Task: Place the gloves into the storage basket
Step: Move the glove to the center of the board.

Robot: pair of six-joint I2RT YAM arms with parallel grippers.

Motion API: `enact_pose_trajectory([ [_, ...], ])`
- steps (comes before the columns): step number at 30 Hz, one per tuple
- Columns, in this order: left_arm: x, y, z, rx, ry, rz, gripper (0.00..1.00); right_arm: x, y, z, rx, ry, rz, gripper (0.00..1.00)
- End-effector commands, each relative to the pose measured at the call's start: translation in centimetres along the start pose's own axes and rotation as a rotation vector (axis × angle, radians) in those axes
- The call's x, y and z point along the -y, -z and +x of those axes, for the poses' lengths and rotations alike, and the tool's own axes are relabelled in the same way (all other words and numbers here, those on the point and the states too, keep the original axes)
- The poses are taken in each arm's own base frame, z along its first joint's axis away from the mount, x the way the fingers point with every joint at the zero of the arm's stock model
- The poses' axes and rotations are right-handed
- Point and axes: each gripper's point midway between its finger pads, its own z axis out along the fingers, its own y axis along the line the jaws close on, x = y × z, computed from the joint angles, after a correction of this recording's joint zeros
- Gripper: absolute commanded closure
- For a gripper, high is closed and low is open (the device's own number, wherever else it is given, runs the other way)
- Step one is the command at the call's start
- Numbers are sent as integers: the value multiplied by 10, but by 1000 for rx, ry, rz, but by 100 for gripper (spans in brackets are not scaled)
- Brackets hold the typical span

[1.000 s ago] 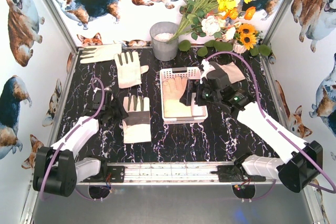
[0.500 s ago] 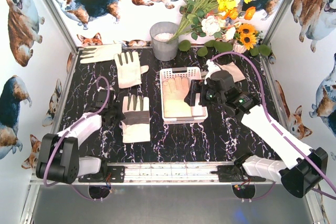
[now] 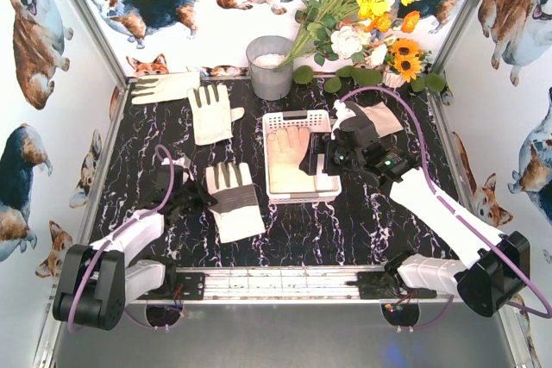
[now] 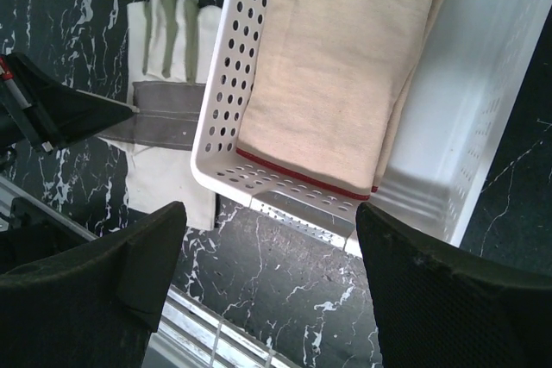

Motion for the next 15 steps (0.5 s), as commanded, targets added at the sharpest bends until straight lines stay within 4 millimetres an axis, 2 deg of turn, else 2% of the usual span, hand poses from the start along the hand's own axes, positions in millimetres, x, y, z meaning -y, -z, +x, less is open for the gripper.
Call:
enact_pose_trajectory([
  [1,43,2,-15,52,14,216,100,-8,1,-15,60,-5,-37,18],
  [4,22,-5,-15,51,28,101,100,-6,0,-14,59,-10,-35,18],
  [5,7,-7,-6,15,33,29,100,-5,0,-14,59,-12,-33,18],
  [8,0,-12,-3,-32,4,-12,96,-2,-2,-12,54,-19,-27,18],
  [10,-2,-12,-1,-41,7,-27,85,0,-2,-11,52,-24,-23,18],
  [13,-18,-6,-4,-29,7,-129,70,1,-2,-13,56,-29,-22,18],
  [15,-20,0,-10,-5,-4,-159,63,1,-1,-13,60,-34,-23,18],
])
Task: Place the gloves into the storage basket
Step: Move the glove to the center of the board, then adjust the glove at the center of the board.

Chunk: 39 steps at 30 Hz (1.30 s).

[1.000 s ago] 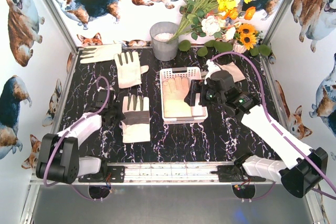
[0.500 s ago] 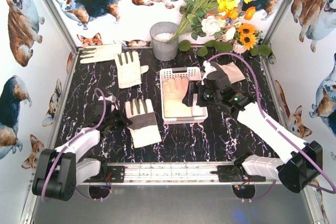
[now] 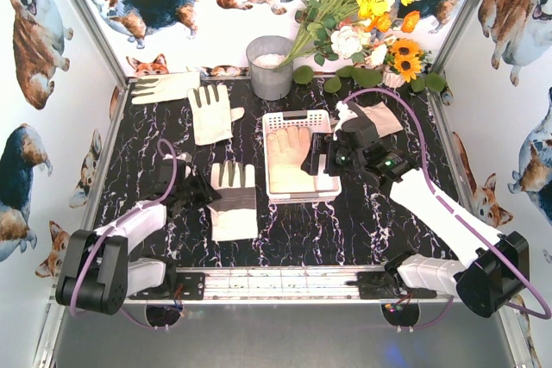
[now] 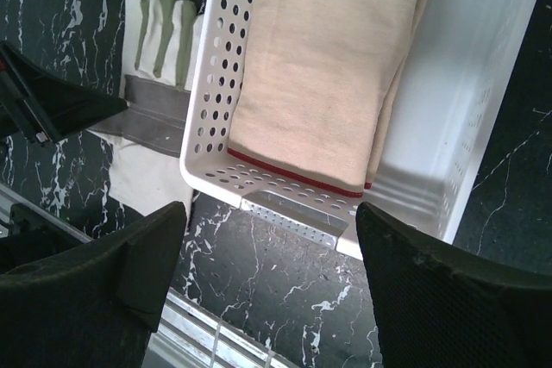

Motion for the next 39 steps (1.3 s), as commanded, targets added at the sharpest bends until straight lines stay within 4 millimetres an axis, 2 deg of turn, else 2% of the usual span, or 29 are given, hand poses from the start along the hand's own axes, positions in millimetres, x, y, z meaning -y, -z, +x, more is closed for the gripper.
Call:
enact_pose_trajectory([
  [1,-18,14,-8,35,-31,-130,59,-6,2,-16,66,-9,-32,18],
  [6,-5,38,-23,90,-63,-126,46,-5,2,-16,61,-9,-34,18],
  [10,5,57,-36,129,-98,-141,45,-2,1,-16,64,-14,-30,18],
  [13,20,67,-41,147,-114,-106,48,-1,2,-17,66,-19,-31,18],
  [17,39,74,-41,144,-142,-60,58,0,2,-16,65,-25,-30,18],
  [22,47,66,-27,70,-148,-58,66,0,2,-15,65,-32,-31,19],
  [24,39,62,-24,56,-167,-113,67,0,2,-15,64,-34,-32,19],
  [28,11,52,-20,35,-155,-250,71,0,3,-14,66,-35,-31,19],
  [39,-15,28,-3,3,-148,-296,76,6,4,-13,67,-43,-17,19],
])
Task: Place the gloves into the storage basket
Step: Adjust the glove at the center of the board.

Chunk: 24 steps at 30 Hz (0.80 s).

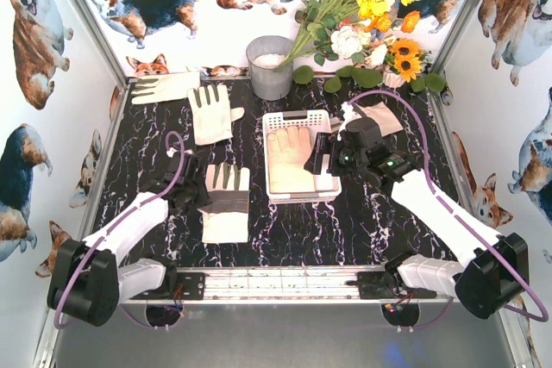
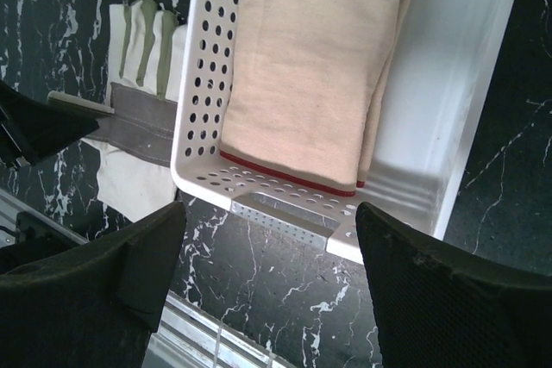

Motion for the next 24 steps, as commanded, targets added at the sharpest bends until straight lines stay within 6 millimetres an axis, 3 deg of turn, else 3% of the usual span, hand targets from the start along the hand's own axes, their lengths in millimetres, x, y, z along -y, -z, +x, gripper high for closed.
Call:
enact_pose_trajectory([
  [1,-7,-10,5,10,-1,-31,77,-6,6,-14,66,2,-28,19],
  [11,-28,-33,25,-44,-27,-135,81,-4,6,-15,68,-1,-26,19],
  [19,-43,-31,45,-59,-120,-325,85,5,8,-18,78,-4,4,19],
  [22,-31,-27,41,-44,-121,-297,83,14,12,-26,95,8,38,18],
  [24,-12,-23,31,-27,-103,-221,78,22,17,-36,115,8,62,18],
])
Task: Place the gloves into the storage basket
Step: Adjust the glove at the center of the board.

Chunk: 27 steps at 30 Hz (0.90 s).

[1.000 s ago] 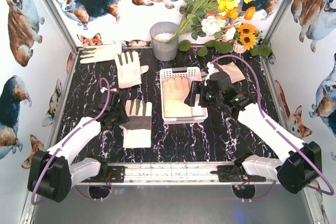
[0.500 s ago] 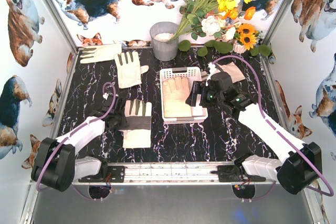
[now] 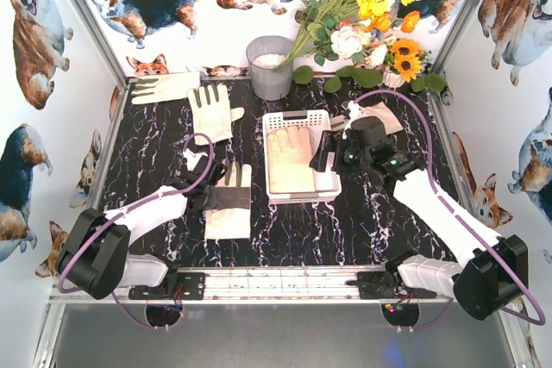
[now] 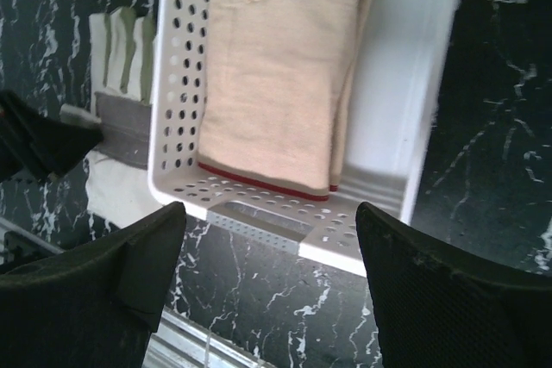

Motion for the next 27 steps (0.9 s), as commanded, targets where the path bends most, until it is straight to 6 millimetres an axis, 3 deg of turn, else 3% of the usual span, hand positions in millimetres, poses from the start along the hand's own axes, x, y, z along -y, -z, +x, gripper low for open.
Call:
enact_pose_trajectory([
  [1,5,13,11,-65,5,21,73,10,18,-38,113,21,36,18],
  [6,38,58,-50,58,4,147,42,34,31,-66,182,-7,118,18],
  [11,37,99,-107,160,-69,128,22,70,31,-82,227,-156,188,18],
  [13,27,108,-126,190,-88,111,16,85,28,-88,249,-238,190,18],
  [20,-47,120,-193,316,14,42,4,140,7,-103,319,-534,190,20],
  [24,-85,121,-208,402,60,-33,1,154,-19,-101,304,-650,179,23],
  [27,-101,118,-210,438,79,-74,0,160,-44,-99,268,-730,145,27],
])
